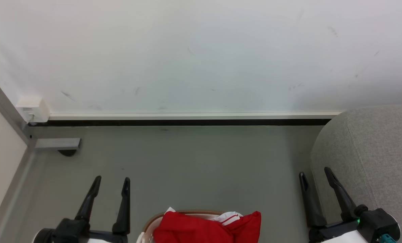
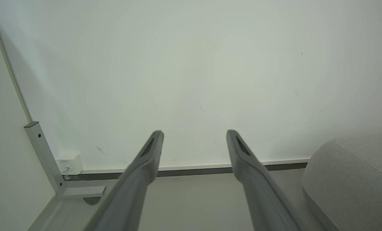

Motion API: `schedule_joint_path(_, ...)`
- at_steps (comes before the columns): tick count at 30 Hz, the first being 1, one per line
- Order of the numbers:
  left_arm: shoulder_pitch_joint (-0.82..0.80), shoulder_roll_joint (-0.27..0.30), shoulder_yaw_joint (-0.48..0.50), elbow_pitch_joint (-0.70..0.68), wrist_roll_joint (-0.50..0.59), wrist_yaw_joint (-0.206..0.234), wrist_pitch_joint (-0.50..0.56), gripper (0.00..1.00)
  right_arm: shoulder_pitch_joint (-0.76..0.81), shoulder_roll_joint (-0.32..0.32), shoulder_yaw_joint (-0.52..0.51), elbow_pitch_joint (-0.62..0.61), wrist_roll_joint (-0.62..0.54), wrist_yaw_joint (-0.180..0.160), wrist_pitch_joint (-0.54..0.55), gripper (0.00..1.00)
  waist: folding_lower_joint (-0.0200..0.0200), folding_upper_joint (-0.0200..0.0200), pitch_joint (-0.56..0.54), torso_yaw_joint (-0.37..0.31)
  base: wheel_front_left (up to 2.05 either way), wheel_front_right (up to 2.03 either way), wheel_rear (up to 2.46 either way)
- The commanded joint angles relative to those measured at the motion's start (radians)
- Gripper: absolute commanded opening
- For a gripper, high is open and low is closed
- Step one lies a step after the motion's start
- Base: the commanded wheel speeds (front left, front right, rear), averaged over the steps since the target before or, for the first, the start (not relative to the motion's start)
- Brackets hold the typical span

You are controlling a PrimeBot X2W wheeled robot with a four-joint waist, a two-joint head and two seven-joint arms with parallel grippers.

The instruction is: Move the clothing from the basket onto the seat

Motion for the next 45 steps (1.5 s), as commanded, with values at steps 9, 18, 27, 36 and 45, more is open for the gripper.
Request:
schedule_joint_path(9, 0.000, 0.002, 0.005, -0.001, -0.004, 0.006, -0.001, 1.00, -0.006, -0.001, -0.006, -0.001, 0.003, -0.002, -0.004, 1.00, 0.0000, 0.0000, 0.009, -0.001, 0.00, 0.00, 0.00)
schedule_joint_path(18, 0.002, 0.000, 0.009, -0.003, -0.009, 0.010, -0.001, 1.00, -0.014, -0.001, 0.004, 0.004, 0.006, -0.002, -0.004, 1.00, 0.0000, 0.0000, 0.014, -0.014, 0.00, 0.00, 0.00)
schedule_joint_path(27, -0.007, -0.001, 0.011, 0.003, -0.010, 0.013, -0.001, 1.00, -0.026, -0.001, -0.001, -0.001, 0.007, -0.002, -0.004, 1.00, 0.0000, 0.0000, 0.038, -0.046, 0.00, 0.00, 0.00)
schedule_joint_path(36, -0.040, -0.001, 0.011, 0.041, -0.017, 0.011, -0.001, 1.00, -0.046, -0.001, -0.018, -0.009, 0.006, -0.002, -0.004, 1.00, 0.0000, 0.0000, 0.096, -0.101, 0.00, 0.00, 0.00)
schedule_joint_path(45, -0.108, 0.000, -0.014, 0.191, -0.033, -0.012, -0.001, 1.00, -0.074, -0.001, -0.039, -0.027, 0.019, -0.002, -0.003, 1.00, 0.0000, 0.0000, 0.182, -0.181, 0.00, 0.00, 0.00)
